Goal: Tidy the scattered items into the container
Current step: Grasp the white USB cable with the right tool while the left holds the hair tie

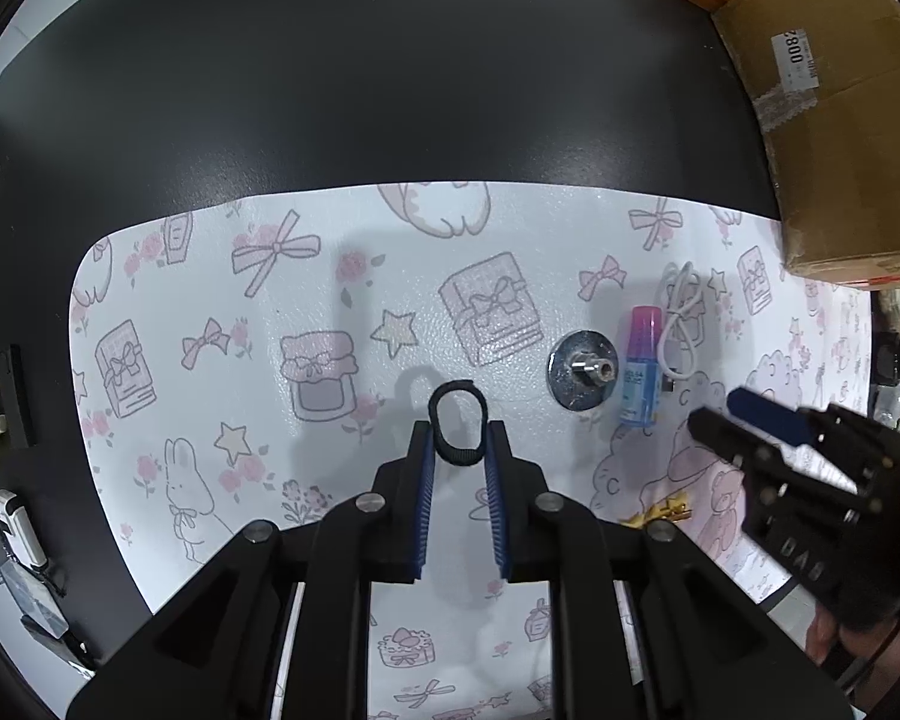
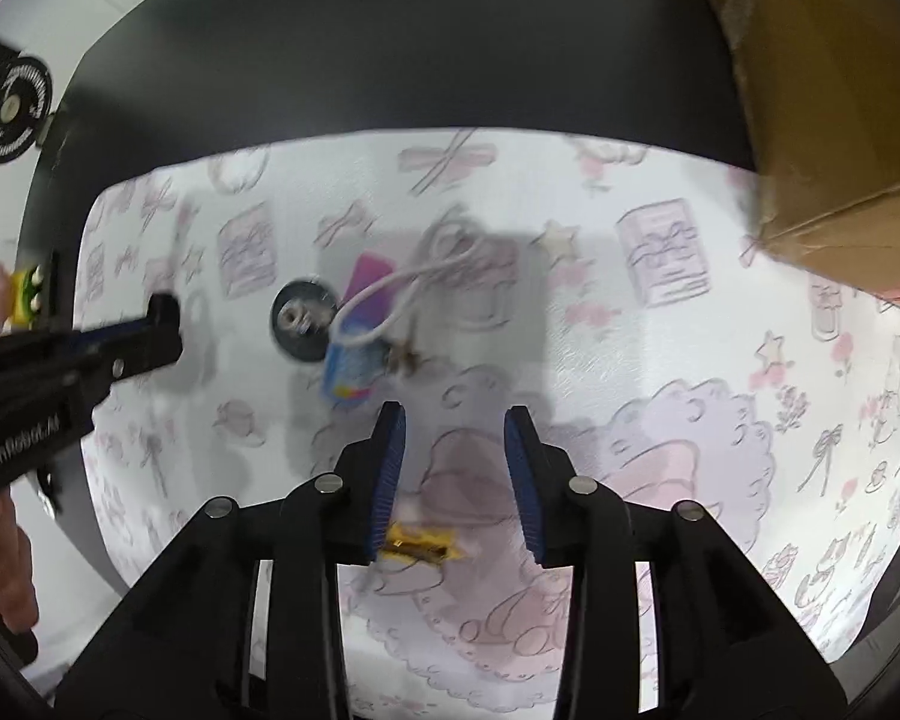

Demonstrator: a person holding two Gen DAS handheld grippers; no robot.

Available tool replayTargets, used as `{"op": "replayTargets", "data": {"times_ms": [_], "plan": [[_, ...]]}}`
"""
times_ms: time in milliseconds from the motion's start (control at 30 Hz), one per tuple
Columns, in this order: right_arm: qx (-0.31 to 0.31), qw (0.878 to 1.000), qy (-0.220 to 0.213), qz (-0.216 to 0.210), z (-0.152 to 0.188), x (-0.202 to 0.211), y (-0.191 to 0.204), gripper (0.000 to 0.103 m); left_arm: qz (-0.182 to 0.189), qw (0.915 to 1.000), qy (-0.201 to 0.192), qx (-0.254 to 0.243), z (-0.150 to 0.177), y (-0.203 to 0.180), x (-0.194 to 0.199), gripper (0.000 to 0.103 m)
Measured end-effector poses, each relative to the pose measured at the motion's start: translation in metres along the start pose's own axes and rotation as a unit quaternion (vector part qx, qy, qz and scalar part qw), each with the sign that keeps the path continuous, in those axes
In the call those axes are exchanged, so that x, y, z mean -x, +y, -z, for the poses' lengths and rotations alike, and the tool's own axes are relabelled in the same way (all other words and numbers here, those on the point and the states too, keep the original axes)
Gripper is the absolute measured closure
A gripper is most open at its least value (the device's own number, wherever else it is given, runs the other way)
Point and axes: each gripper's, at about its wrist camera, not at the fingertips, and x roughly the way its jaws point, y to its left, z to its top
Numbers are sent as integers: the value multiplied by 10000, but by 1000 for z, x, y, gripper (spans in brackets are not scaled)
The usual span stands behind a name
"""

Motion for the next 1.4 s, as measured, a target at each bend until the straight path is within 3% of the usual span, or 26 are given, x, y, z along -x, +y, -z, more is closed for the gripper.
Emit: {"op": "replayTargets", "data": {"times_ms": [167, 267, 433, 533, 800, 833, 867, 1000, 1033, 1400], "plan": [[-30, 10000, -21, -89, -24, 0, 5, 63, 1, 10000, 80, 8, -5, -2, -8, 87], [-176, 9992, -25, -365, -35, 0, 10, 63, 8, 9999, 104, 9, -22, -24, -9, 87], [-273, 9982, 20, -538, -43, 3, 18, 63, 46, 9999, 117, 34, -32, -13, 6, 87], [-402, 9968, -50, -686, -53, 18, -3, 55, 70, 9999, 110, 69, -38, -13, 3, 87], [-459, 9955, 28, -830, -90, -7, 26, 53, 68, 9998, 137, 115, -47, 11, 9, 87], [-427, 9956, 78, -829, -91, -11, 30, 59, 72, 9998, 142, 122, -46, 17, 13, 87], [-394, 9957, 122, -830, -92, -15, 34, 73, 79, 9998, 144, 130, -47, 19, 14, 87], [-210, 9965, 106, -807, -91, -16, 42, 81, 108, 9997, 138, 142, -49, 26, 17, 87], [-164, 9965, 84, -813, -90, -14, 44, 97, 113, 9998, 130, 138, -50, 27, 18, 87], [38, 9978, -47, -658, -75, 13, 45, 100, 186, 9997, -162, 95, -52, 26, 52, 87]]}}
